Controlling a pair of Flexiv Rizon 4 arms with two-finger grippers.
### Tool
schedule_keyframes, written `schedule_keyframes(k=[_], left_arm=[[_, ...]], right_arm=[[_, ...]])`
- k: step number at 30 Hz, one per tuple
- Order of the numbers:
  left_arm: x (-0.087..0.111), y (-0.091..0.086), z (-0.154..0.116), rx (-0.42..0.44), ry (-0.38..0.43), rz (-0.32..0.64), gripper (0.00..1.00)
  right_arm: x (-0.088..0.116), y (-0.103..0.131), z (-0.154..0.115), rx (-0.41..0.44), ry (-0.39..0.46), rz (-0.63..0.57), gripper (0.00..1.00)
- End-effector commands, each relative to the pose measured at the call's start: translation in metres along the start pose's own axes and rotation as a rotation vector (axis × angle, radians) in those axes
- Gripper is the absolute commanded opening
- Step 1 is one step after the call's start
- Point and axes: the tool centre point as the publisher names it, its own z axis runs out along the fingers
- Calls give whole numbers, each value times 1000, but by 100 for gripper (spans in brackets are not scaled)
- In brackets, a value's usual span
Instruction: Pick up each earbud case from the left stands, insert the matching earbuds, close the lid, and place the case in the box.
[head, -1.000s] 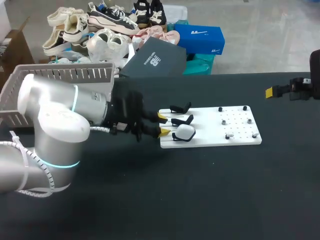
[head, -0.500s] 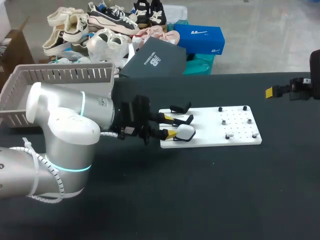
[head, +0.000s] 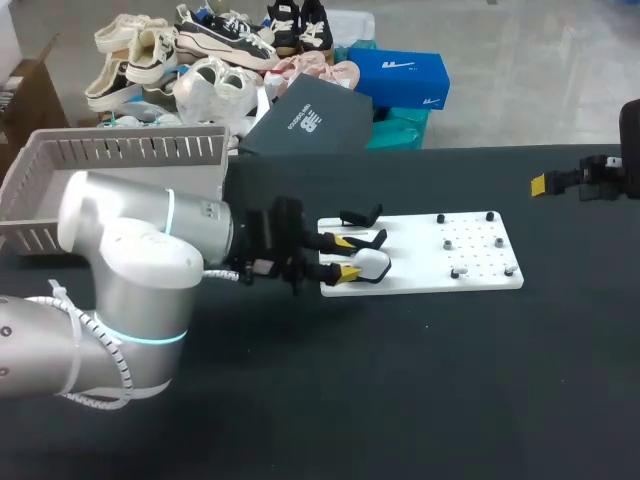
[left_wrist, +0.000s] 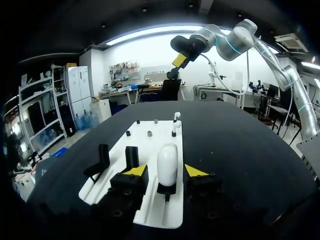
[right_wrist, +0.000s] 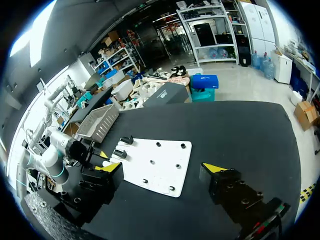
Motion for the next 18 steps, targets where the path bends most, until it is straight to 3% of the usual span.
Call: schedule_keyframes(k=[1,18], left_arm=[[1,4,6,9,-7,6,46],[-2,7,12,68,-7,-2,44]], right_arm=[[0,0,0,0,0,0,100],[0,0,0,0,0,0,100]])
